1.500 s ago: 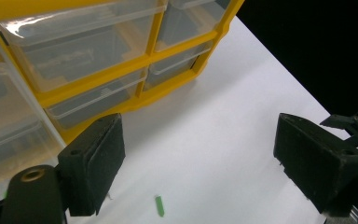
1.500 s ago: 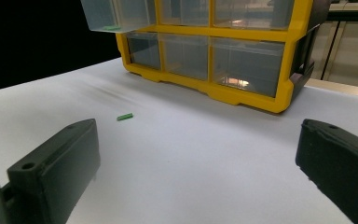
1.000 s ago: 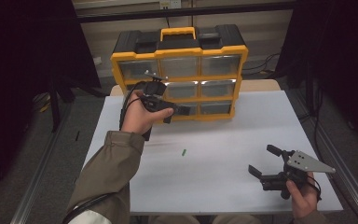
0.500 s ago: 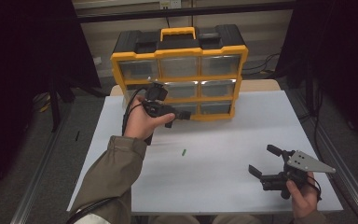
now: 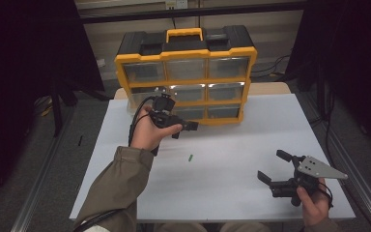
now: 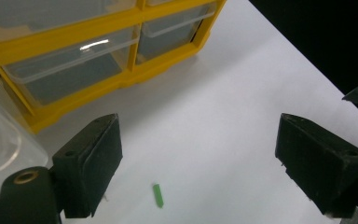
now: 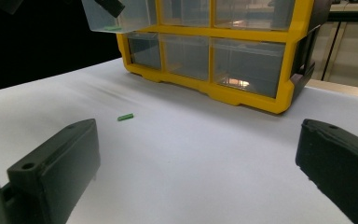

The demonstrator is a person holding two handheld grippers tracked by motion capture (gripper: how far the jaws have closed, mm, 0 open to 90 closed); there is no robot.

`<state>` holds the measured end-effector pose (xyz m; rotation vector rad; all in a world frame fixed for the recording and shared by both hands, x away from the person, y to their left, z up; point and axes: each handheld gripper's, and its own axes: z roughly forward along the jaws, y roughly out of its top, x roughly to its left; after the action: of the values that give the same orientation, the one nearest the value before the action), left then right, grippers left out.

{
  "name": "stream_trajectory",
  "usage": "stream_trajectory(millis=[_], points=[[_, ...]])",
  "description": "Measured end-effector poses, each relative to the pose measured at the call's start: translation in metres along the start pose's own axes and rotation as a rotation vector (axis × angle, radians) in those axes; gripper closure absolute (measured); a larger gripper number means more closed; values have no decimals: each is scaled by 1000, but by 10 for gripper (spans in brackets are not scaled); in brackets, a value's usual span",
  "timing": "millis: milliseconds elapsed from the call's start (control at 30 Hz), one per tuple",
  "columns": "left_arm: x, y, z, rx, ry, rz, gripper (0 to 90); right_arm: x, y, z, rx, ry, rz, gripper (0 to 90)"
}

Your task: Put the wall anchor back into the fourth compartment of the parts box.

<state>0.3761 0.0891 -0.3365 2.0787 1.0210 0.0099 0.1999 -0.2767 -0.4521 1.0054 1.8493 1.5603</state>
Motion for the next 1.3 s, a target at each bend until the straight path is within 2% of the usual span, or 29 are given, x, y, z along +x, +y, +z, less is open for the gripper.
stream_trajectory(millis=[733,933,1100,1267,1300], points=[[6,-20,13,24,16,16,146,0,0,0,-1,2,-5,0],[8,-26,15,16,13,3,146,0,0,0,-1,2,-2,0],[11,-31,16,26,20,16,146,0,0,0,3,4,-6,0],[12,-38,21,29,24,1,146,0,0,0,-2,2,-7,0],[13,-39,21,37,21,14,146,0,0,0,-2,3,-6,0]])
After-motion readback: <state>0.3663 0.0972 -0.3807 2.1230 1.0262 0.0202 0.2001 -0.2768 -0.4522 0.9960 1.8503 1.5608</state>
